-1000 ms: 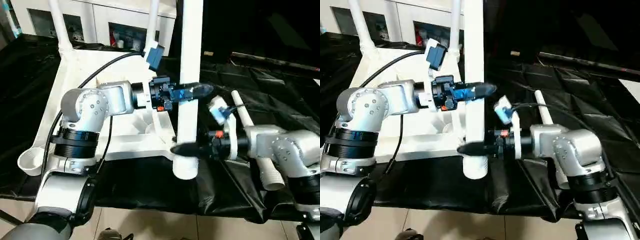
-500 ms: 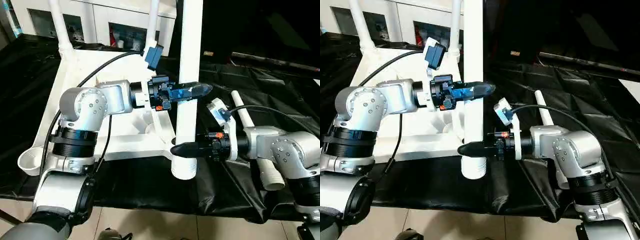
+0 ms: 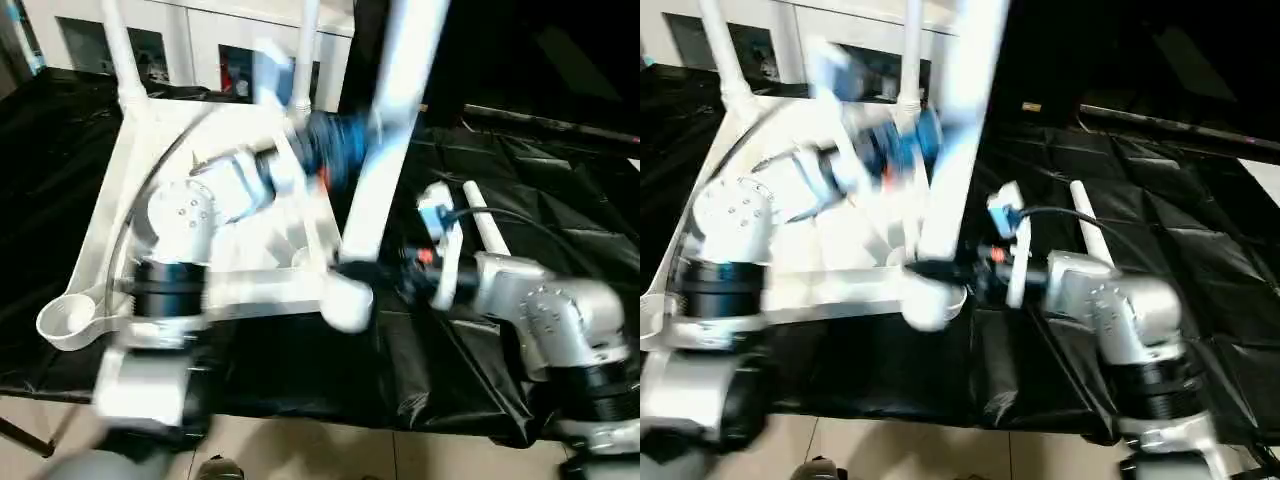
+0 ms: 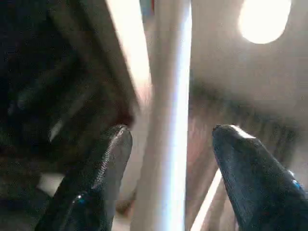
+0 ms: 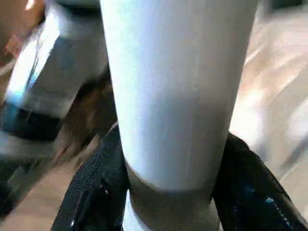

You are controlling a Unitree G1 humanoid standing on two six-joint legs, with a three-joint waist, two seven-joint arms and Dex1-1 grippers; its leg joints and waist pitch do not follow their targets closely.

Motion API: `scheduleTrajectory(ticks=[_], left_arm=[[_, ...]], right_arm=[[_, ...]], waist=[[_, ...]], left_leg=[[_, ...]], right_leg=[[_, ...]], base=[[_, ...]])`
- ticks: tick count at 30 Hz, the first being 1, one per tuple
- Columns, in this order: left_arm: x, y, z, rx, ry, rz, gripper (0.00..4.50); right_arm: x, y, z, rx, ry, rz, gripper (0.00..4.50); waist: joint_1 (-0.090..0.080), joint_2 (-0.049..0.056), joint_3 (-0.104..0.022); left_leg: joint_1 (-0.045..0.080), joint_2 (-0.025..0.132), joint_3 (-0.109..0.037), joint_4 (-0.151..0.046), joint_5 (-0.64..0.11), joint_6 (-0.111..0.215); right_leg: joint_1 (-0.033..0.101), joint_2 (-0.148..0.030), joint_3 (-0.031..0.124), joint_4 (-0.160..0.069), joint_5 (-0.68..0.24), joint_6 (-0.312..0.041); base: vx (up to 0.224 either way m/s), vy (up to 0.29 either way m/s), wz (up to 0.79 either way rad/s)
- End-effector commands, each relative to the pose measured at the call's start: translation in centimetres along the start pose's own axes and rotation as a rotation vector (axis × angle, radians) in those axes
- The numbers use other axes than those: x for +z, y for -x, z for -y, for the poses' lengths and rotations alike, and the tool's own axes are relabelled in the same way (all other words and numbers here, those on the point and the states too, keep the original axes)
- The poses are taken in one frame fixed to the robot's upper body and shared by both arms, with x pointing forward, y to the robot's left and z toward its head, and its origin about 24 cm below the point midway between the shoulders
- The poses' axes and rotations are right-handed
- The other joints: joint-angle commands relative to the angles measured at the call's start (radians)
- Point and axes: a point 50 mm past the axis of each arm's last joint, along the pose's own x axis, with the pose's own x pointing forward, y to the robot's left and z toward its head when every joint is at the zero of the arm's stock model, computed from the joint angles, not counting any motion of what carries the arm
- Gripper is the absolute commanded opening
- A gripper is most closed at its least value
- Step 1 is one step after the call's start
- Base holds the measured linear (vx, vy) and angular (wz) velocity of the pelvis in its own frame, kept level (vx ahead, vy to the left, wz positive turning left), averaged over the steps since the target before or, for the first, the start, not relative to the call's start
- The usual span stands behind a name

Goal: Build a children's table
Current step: Pick table leg

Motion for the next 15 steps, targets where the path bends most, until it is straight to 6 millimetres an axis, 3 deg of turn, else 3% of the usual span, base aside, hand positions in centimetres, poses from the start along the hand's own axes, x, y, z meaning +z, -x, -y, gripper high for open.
scheduleTrajectory(ticks=[1,2,4,5,7,8,12,15], left_arm=[[0.8,-0.1,0.4,-0.032,0.011,0.047,3.12],[0.7,0.2,0.4,-0.028,-0.029,0.008,3.12],[0.0,0.7,0.3,0.0,-0.134,-0.115,3.12],[-0.4,1.0,0.2,0.011,-0.196,-0.182,3.12],[-2.3,2.6,-0.3,0.027,-0.384,-0.465,3.12],[-3.7,4.0,-0.9,0.029,-0.494,-0.653,3.12],[-5.6,6.6,-2.5,0.029,-0.662,-0.912,3.12],[-7.0,8.6,-3.5,0.007,-0.737,-1.079,3.12]], right_arm=[[1.4,1.0,1.5,-0.171,0.041,0.146,1.93],[1.5,1.2,2.1,-0.261,0.083,0.155,1.93],[1.3,1.5,2.7,-0.362,0.163,0.135,1.93],[1.2,1.7,2.9,-0.399,0.199,0.119,1.93],[0.6,2.5,3.7,-0.516,0.29,0.059,1.93],[0.2,3.1,4.1,-0.588,0.33,0.029,1.93],[-0.5,4.3,4.7,-0.683,0.334,0.012,1.92],[-1.1,4.8,4.8,-0.704,0.343,-0.008,1.92]], waist=[[0.006,0.016,-0.078],[0.0,0.022,-0.077],[-0.002,0.021,-0.076],[-0.003,0.026,-0.076],[-0.001,0.022,-0.078],[0.001,0.026,-0.077],[-0.006,0.027,-0.078],[-0.008,0.028,-0.075]], left_leg=[[0.009,0.004,0.004,-0.06,-0.175,-0.043],[0.014,0.007,0.003,-0.064,-0.194,-0.057],[0.015,0.007,0.004,-0.066,-0.185,-0.059],[0.014,0.011,0.001,-0.07,-0.172,-0.06],[0.018,0.011,0.001,-0.07,-0.16,-0.058],[0.02,0.011,0.004,-0.07,-0.138,-0.059],[0.015,0.008,0.005,-0.072,-0.129,-0.073],[0.016,0.009,0.004,-0.075,-0.18,-0.075]], right_leg=[[0.056,-0.058,0.02,-0.074,-0.187,-0.177],[0.047,-0.056,0.019,-0.079,-0.231,-0.154],[0.05,-0.051,0.02,-0.077,-0.205,-0.14],[0.051,-0.052,0.02,-0.075,-0.2,-0.116],[0.049,-0.052,0.02,-0.075,-0.182,-0.101],[0.047,-0.052,0.023,-0.072,-0.178,-0.082],[0.053,-0.049,0.025,-0.063,-0.121,-0.094],[0.051,-0.052,0.026,-0.071,-0.172,-0.09]], base=[[0.0,0.0,0.0],[0.0,0.0,0.0],[0.0,0.0,0.0],[0.0,0.0,0.0],[0.0,0.0,0.0],[0.0,0.0,0.0],[0.0,0.0,0.0],[0.0,0.0,0.0]])
